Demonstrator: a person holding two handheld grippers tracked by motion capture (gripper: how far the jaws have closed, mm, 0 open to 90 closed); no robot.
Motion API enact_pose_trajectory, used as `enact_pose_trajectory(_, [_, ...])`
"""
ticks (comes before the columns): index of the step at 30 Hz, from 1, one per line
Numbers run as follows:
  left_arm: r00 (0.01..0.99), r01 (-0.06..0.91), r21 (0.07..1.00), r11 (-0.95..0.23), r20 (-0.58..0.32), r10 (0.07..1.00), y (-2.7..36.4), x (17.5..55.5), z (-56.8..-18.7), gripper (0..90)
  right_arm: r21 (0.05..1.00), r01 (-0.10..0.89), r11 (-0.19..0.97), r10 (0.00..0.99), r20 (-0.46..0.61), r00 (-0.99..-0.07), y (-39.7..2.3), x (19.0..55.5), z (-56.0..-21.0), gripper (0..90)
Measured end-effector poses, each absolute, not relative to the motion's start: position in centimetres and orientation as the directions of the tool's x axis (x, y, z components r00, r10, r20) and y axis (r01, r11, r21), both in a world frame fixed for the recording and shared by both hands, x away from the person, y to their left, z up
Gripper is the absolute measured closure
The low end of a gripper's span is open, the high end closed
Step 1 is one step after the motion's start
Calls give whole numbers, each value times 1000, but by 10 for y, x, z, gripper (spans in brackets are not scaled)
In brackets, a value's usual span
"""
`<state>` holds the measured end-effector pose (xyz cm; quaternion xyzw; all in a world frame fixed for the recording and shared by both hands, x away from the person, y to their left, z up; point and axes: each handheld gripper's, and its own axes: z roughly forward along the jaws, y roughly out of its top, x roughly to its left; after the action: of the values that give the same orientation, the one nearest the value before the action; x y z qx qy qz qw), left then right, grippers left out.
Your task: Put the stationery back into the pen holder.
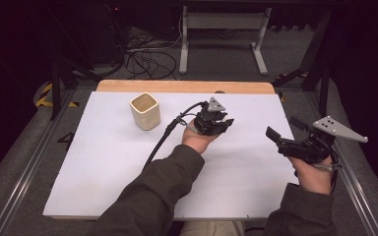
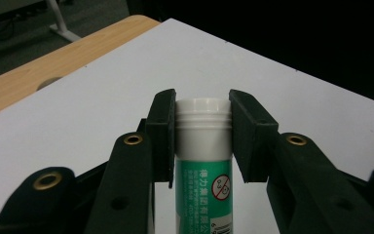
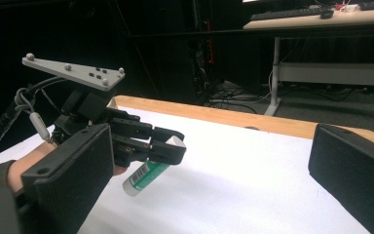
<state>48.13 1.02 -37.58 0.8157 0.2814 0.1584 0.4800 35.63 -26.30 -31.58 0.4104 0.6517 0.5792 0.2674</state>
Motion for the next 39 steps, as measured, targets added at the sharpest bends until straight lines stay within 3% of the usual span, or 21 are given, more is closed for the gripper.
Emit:
enact_pose_trajectory(30, [714,293,913,-282,-13,700,65,486,-352,652,973,230,7,839,120,-531,-257,358,-317,32])
enact_pose_trajectory(39, [694,247,937,-245,6,720,79,485,-348,652,973,231,11,837,117,-535,-255,359,-317,32])
